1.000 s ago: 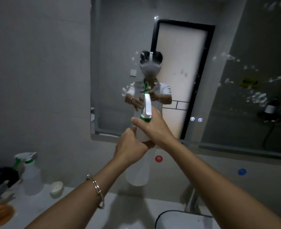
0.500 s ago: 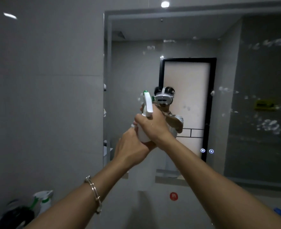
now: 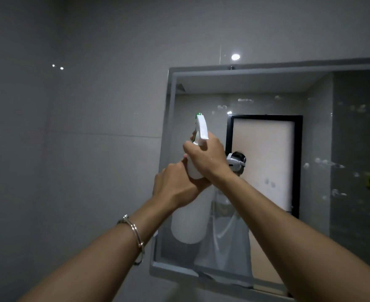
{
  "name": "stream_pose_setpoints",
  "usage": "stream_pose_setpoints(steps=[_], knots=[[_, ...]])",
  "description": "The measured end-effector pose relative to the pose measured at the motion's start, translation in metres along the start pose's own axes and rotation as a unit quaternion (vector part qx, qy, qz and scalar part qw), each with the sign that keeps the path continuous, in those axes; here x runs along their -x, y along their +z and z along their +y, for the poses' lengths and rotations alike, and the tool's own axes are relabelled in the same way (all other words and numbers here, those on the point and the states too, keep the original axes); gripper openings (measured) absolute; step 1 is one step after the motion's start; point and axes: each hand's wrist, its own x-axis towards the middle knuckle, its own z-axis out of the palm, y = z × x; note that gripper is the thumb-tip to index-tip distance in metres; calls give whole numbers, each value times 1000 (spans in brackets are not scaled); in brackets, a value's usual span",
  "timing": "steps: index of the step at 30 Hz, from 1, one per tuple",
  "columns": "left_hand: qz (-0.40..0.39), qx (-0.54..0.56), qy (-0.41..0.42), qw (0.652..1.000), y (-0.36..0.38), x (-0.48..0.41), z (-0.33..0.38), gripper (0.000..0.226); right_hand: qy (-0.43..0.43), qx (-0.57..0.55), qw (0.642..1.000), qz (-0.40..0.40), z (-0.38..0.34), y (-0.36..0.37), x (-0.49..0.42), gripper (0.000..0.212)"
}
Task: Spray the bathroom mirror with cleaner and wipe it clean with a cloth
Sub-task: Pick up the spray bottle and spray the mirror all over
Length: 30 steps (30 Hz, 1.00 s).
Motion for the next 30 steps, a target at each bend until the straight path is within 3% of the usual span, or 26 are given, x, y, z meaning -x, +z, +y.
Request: stream_pose_setpoints(steps=[7,21,30], knots=[[25,-61,36,997,-20,-17,7,49,-25,52,998,-4,-21,-6,-14,18],[21,-66,38,997,-13,-7,10,44,-4,134,991,6,-19,-8,-10,32],[27,-98,49,994,-16,-6,4,47,15,69,997,-22,-19,-2,-5,37]])
